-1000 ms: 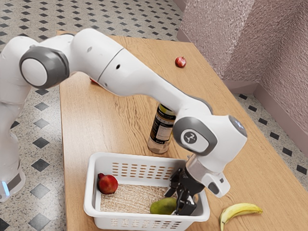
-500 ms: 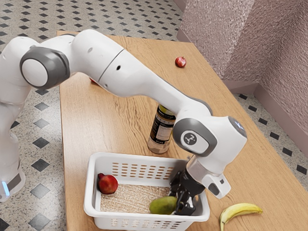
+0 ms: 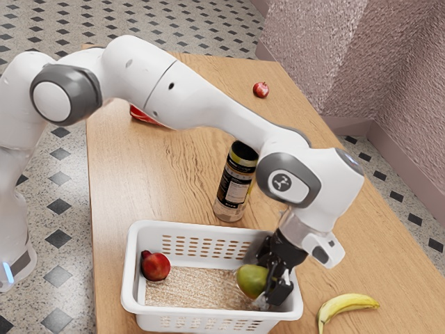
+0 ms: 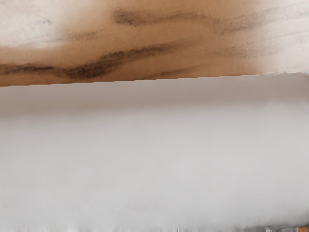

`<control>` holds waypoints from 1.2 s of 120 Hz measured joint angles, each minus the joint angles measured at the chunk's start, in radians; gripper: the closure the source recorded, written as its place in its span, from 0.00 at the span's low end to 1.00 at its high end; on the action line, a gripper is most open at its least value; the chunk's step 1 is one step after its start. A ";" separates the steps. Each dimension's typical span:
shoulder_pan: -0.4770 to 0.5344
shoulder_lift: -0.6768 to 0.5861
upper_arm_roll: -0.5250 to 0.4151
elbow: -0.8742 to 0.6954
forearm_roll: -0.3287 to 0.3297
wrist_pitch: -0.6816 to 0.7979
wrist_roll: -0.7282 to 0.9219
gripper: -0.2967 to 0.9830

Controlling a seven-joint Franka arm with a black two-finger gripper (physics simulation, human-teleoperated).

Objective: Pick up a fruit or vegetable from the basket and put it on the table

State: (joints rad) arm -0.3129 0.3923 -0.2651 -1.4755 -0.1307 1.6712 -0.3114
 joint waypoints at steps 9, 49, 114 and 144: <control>0.000 -0.003 -0.015 0.042 0.003 -0.018 0.002 0.52; 0.045 -0.064 -0.047 0.273 0.078 -0.171 0.008 0.57; 0.536 -0.118 0.015 0.454 0.147 -0.376 0.021 0.60; 0.621 -0.113 0.101 0.332 0.141 -0.405 0.051 0.60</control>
State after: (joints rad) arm 0.3078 0.2788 -0.1639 -1.1434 0.0101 1.2663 -0.2602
